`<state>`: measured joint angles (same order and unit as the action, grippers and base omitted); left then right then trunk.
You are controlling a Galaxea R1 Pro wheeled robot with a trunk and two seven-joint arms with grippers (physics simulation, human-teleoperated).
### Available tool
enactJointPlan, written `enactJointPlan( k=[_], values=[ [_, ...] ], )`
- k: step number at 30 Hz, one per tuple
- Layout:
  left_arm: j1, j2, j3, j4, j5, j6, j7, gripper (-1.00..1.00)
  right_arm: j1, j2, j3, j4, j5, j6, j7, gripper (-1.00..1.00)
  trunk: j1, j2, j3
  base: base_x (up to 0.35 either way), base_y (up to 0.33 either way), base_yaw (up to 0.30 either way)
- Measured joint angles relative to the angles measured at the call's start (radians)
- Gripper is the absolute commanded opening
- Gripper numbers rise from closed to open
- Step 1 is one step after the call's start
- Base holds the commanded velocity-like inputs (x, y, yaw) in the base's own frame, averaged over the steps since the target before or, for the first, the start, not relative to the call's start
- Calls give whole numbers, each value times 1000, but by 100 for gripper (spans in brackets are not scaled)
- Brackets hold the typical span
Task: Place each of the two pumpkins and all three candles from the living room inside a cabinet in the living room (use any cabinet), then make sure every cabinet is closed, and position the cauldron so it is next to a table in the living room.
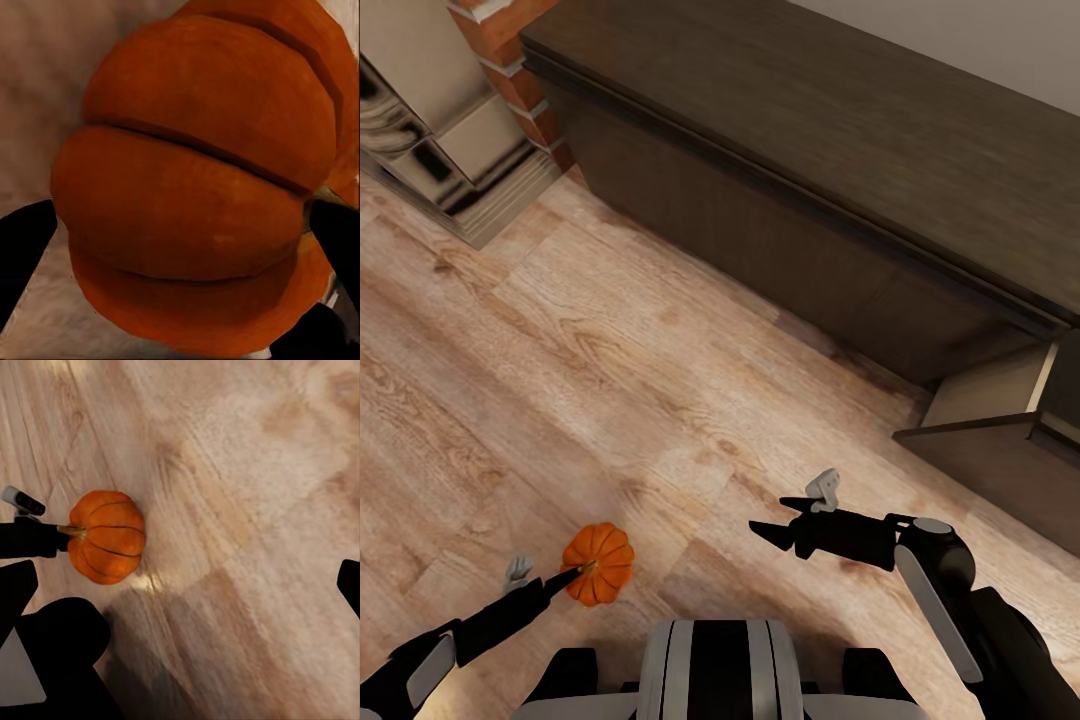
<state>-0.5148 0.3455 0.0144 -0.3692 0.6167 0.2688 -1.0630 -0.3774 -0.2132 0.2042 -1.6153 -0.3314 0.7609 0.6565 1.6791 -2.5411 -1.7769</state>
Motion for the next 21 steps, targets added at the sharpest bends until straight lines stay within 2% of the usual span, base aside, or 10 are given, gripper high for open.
enactJointPlan(
  k=[4,21],
  values=[
    [0,-1,-2,-6,1,-1,-19,-100,4,0,-1,0,0,0,0,100,0,0,0,0,0,0],
    [1,-1,-5,-16,5,-2,-13,-100,6,0,0,0,-1,0,1,100,0,0,0,0,0,0]
  ],
)
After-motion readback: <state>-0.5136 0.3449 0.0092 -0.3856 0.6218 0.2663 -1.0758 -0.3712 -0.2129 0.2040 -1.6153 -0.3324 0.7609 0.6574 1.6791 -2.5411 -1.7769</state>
